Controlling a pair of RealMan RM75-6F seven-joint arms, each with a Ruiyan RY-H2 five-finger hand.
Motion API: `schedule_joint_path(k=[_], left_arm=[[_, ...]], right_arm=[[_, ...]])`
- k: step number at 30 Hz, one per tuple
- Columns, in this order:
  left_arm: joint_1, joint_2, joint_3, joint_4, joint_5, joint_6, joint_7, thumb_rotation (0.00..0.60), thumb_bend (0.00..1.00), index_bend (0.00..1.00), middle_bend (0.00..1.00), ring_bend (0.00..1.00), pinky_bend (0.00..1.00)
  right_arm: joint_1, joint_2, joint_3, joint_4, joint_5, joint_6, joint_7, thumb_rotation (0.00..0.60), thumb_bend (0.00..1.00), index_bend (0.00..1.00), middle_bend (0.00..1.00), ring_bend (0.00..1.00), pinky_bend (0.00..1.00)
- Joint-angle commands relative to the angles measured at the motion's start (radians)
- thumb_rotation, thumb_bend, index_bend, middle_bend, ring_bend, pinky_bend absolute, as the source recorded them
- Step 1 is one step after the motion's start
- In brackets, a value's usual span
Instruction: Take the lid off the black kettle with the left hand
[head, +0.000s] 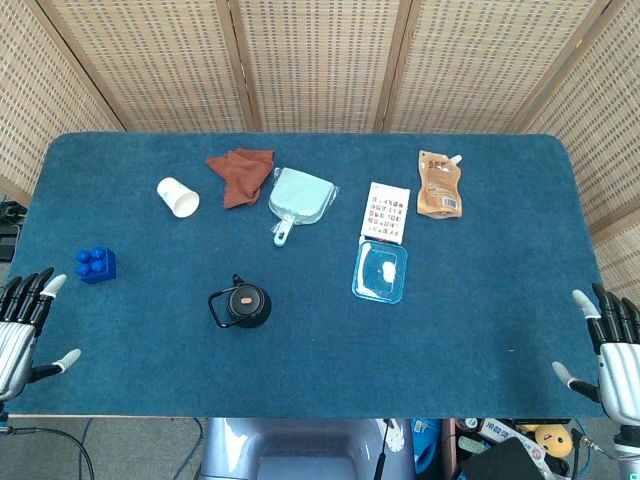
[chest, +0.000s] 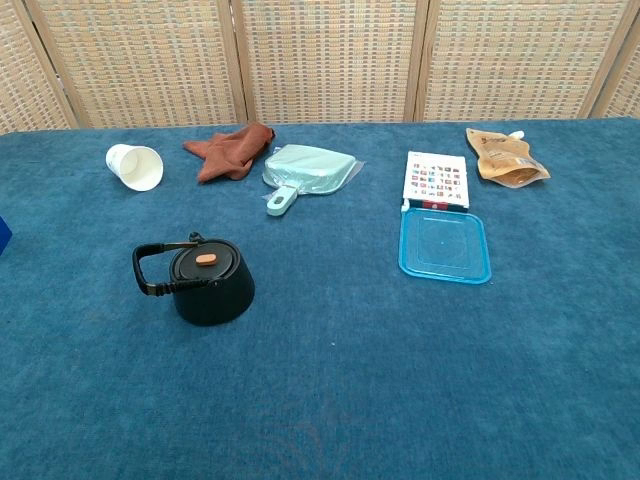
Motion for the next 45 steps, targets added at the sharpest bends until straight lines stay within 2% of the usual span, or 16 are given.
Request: schedule_joint_path(k=[1,7,16,18,23,27,37,45], left_arm=[[0.000,0.000,0.001,0.002,0.003,-0.001,-0.003,0.600,0.10,0.00,0.00,0.00,0.00],[-0.021,-0.005,0.000,0.000,0.011,-0.031,-0.015,0.600,0.10,0.00,0.00,0.00,0.00],[-0.149,-0.006,-0.048,-0.068,-0.016,-0.201,-0.014,0.600,0.10,0.00,0.00,0.00,0.00],[-0.200,-0.004,-0.076,-0.116,-0.066,-0.276,0.032,0.600,0.10,0.06,0.00,0.00,0.00],[-0.279,-0.024,-0.125,-0.174,-0.174,-0.380,0.106,0.600,0.11,0.30,0.00,0.00,0.00],[-0.356,-0.081,-0.162,-0.181,-0.291,-0.467,0.193,0.600,0.15,0.41,0.00,0.00,0.00],[-0.476,-0.228,-0.187,-0.129,-0.541,-0.518,0.403,0.600,0.31,0.43,0.00,0.00,0.00],[-0.554,-0.316,-0.185,-0.071,-0.643,-0.548,0.461,0.600,0.31,0.43,0.00,0.00,0.00]], right_arm=[[-0.001,0.003,-0.001,0.000,-0.001,0.001,0.006,0.600,0.00,0.00,0.00,0.00,0.00],[-0.003,0.007,0.003,0.002,0.004,0.003,0.024,0.600,0.00,0.00,0.00,0.00,0.00],[0.010,0.004,0.012,0.007,0.033,-0.026,0.021,0.600,0.00,0.00,0.00,0.00,0.00],[0.018,0.003,0.019,0.011,0.053,-0.044,0.026,0.600,0.00,0.00,0.00,0.00,0.00],[0.029,0.004,0.026,0.018,0.079,-0.070,0.039,0.600,0.00,0.00,0.00,0.00,0.00],[0.035,0.008,0.030,0.023,0.098,-0.090,0.057,0.600,0.00,0.00,0.00,0.00,0.00],[0.042,0.023,0.040,0.040,0.125,-0.112,0.115,0.600,0.00,0.00,0.00,0.00,0.00],[0.048,0.024,0.040,0.050,0.135,-0.129,0.128,0.600,0.00,0.00,0.00,0.00,0.00]])
